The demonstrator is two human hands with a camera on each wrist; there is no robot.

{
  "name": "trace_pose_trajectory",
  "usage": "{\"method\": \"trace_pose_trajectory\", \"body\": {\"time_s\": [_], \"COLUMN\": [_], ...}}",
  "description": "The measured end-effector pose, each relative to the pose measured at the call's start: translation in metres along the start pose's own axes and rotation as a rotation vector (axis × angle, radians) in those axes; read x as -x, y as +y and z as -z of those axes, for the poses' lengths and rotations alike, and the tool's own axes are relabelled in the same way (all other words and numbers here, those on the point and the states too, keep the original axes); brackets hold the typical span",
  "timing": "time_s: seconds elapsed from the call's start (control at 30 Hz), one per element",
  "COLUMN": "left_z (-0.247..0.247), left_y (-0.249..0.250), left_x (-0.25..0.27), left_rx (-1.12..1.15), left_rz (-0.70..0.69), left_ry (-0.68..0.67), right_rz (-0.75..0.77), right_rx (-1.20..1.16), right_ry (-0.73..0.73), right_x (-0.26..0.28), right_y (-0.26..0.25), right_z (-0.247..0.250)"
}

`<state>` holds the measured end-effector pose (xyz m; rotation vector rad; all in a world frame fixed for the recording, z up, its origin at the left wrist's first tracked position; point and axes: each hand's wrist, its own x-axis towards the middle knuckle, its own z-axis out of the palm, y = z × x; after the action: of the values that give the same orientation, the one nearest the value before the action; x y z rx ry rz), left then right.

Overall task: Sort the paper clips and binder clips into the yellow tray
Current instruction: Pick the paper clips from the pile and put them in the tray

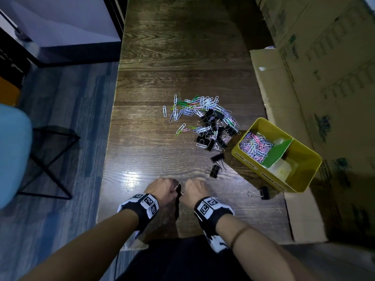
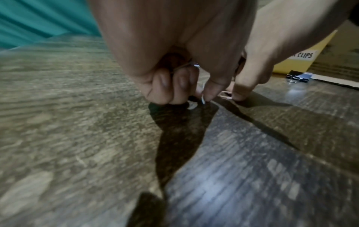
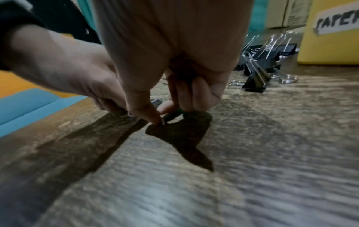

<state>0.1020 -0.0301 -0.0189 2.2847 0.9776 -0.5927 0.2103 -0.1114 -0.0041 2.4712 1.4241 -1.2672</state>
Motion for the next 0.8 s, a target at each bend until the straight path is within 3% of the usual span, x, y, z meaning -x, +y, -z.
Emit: {"method": "trace_pose_trajectory", "body": {"time_s": [0.13,0.23,0.37,0.43,0.5,0.57,0.63,0.8], "left_z": [0.010,0.025,0.054,0.072,0.087,0.092,0.088,0.069], "left_y": [0.005,0.021,0.078,0.116,0.156,0.193,0.222,0.247], "left_x": [-0.008,-0.022,-0.052,-0.066,-0.077,-0.089,-0.099,-0.116], "left_rx": [0.097,0.432,0.971,1.123,1.189,1.208,1.123,0.475], "left_rz": [0.040,0.096,0.191,0.090,0.020,0.005,-0.004,-0.098], "left_ry": [-0.099,-0.151,-0.197,-0.251,-0.252,-0.220,-0.161,-0.044], "right_rz": [0.015,-0.001,0.026,-0.002,-0.093,-0.172,-0.233,-0.237], "right_rx": [-0.003,-0.232,-0.643,-0.794,-0.788,-0.763,-0.640,-0.432], "right_ry": [-0.023,0.009,0.230,0.363,0.530,0.635,0.609,0.377], "right_x": [0.005,0.010,0.024,0.030,0.035,0.034,0.030,0.026], "right_y": [0.017,0.035,0.071,0.092,0.113,0.133,0.150,0.177], "right_z": [0.006,0.033,0.095,0.125,0.150,0.167,0.174,0.174]}}
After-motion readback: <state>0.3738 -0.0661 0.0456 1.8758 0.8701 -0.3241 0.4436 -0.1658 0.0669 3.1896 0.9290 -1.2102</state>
